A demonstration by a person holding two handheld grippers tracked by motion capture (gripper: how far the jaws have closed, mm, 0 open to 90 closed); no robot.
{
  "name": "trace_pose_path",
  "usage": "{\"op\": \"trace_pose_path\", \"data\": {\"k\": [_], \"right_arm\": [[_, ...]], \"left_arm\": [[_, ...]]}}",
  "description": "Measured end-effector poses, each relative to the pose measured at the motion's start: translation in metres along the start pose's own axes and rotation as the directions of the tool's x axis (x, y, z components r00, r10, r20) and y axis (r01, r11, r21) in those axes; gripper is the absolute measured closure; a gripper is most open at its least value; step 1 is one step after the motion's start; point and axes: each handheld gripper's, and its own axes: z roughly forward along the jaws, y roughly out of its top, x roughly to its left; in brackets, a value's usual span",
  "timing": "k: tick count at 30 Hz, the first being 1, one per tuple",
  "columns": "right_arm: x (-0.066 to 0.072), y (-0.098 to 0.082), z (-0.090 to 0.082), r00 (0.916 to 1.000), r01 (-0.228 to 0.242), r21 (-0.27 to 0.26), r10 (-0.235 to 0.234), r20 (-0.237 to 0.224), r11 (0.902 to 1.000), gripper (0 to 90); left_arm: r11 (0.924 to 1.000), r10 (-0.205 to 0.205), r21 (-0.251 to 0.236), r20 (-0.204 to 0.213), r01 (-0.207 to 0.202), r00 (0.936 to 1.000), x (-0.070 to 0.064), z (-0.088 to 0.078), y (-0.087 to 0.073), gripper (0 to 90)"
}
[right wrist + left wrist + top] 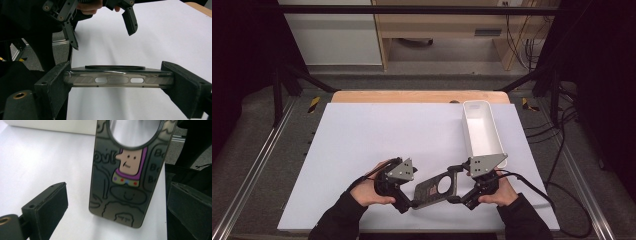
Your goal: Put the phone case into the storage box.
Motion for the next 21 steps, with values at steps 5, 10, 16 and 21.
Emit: {"op": "trace_pose_path", "data": {"k": [5,10,16,21], "right_arm": [[0.0,0.007,-0.003,0.9999,0.016,0.013,-0.016,0.001,0.9998,12.8],[-0.002,0.015,-0.006,0.9997,0.025,0.026,-0.025,-0.002,0.9994,12.8],[-0.002,0.022,-0.006,0.9991,0.041,0.049,-0.041,-0.006,0.998,12.7],[-0.003,0.025,-0.004,0.9989,0.047,0.061,-0.046,-0.014,0.9971,12.8]], "left_arm": [[1.0,0.001,0.005,0.005,-0.001,1.0,0.0,-0.001,-0.001,2.5],[0.9994,0.003,0.034,0.013,-0.004,0.9999,0.001,0.0,-0.001,2.2],[0.9971,0.013,0.074,0.02,-0.014,0.9997,0.003,0.002,0.002,1.1],[0.9922,0.022,0.122,0.031,-0.025,0.9993,0.004,0.008,0.005,0.4]]}}
